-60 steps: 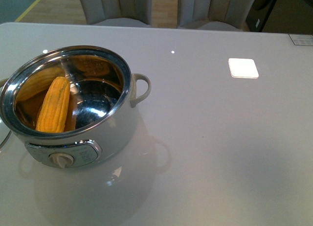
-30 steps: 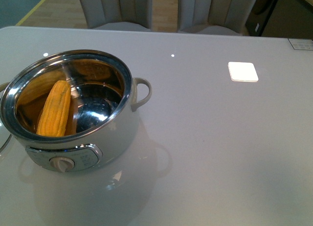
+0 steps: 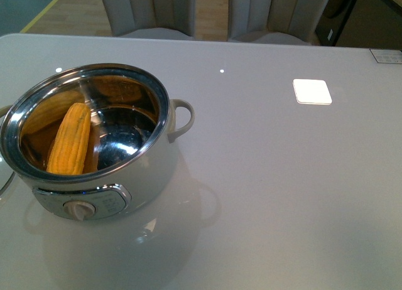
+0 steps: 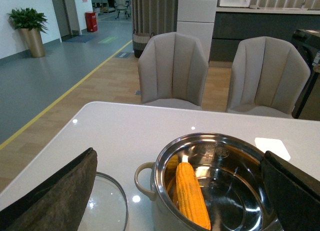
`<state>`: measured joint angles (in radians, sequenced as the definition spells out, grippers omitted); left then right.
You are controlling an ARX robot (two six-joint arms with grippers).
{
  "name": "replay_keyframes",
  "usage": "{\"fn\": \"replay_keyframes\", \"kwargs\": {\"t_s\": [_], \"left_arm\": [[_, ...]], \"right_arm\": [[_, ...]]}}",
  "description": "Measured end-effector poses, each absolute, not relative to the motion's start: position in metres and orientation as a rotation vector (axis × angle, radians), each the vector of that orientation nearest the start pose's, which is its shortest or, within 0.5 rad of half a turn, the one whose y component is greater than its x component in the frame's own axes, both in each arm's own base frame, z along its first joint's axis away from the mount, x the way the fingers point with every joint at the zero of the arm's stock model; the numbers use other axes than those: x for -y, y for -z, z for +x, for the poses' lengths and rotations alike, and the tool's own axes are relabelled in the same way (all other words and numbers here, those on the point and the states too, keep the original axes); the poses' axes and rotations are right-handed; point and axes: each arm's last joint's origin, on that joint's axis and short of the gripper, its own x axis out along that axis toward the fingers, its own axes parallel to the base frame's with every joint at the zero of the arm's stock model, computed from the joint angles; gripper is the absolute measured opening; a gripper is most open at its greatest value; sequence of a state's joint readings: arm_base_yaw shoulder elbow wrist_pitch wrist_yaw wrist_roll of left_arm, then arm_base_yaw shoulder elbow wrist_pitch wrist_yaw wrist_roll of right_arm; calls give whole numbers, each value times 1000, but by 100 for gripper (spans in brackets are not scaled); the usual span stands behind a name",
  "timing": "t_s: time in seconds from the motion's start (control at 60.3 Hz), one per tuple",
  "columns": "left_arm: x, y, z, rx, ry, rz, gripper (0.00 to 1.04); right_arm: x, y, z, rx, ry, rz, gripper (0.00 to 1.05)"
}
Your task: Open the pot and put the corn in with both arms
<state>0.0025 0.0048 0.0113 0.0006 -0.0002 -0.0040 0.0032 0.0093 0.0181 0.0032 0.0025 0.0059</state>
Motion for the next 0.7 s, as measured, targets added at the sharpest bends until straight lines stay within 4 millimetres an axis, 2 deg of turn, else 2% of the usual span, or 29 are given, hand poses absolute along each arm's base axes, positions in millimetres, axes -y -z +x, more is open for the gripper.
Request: {"fn": "replay_keyframes", "kwargs": {"t_s": [0.415, 0.614, 0.697], "left_arm": [[0, -167, 97, 7, -3, -4, 98], [0, -167, 97, 7, -3, -4, 98], [0, -167, 97, 7, -3, -4, 98]], "right_arm": [[0, -169, 97, 13, -1, 6, 2], [0, -169, 97, 13, -1, 5, 36], [0, -169, 97, 13, -1, 5, 53]]}}
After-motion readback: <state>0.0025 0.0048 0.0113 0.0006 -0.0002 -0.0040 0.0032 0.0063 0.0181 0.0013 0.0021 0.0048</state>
